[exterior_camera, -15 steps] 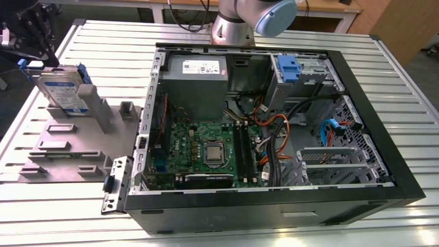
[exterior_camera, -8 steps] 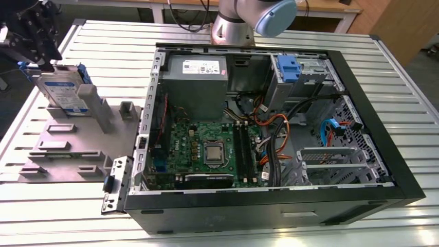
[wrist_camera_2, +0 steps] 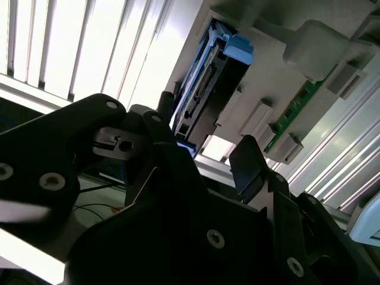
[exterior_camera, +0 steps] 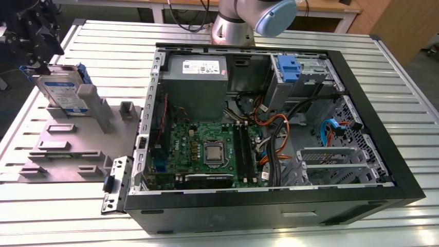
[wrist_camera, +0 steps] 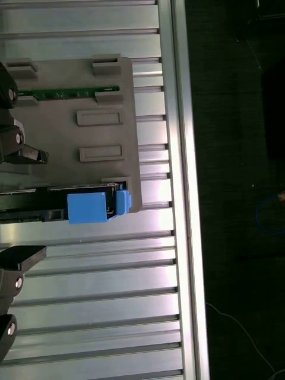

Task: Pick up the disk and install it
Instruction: 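Pick up the disk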

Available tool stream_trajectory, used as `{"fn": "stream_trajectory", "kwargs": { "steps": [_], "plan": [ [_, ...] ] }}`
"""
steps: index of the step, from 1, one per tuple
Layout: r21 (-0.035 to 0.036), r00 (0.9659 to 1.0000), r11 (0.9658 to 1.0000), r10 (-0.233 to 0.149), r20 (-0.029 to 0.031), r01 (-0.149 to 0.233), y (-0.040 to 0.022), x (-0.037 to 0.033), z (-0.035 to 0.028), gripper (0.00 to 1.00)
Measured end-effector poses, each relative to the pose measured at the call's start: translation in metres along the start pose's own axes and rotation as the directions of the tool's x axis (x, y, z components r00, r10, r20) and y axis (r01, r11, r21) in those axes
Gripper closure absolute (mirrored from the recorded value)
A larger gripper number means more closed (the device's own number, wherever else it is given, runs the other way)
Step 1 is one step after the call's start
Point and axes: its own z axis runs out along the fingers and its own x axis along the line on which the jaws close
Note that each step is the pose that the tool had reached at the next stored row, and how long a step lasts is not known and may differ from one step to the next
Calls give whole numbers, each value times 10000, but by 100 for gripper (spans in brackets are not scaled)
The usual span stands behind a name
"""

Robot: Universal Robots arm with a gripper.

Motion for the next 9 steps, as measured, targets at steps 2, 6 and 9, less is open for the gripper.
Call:
{"fn": "stream_trajectory", "kwargs": {
  "steps": [2,6,9],
  "plan": [
    [-2,9998,10000,-8,177,8,1,0,4,35],
    [4,9991,10000,-23,428,22,9,3,25,35],
    [2,9991,10000,-24,428,24,19,6,65,35]
  ]
}}
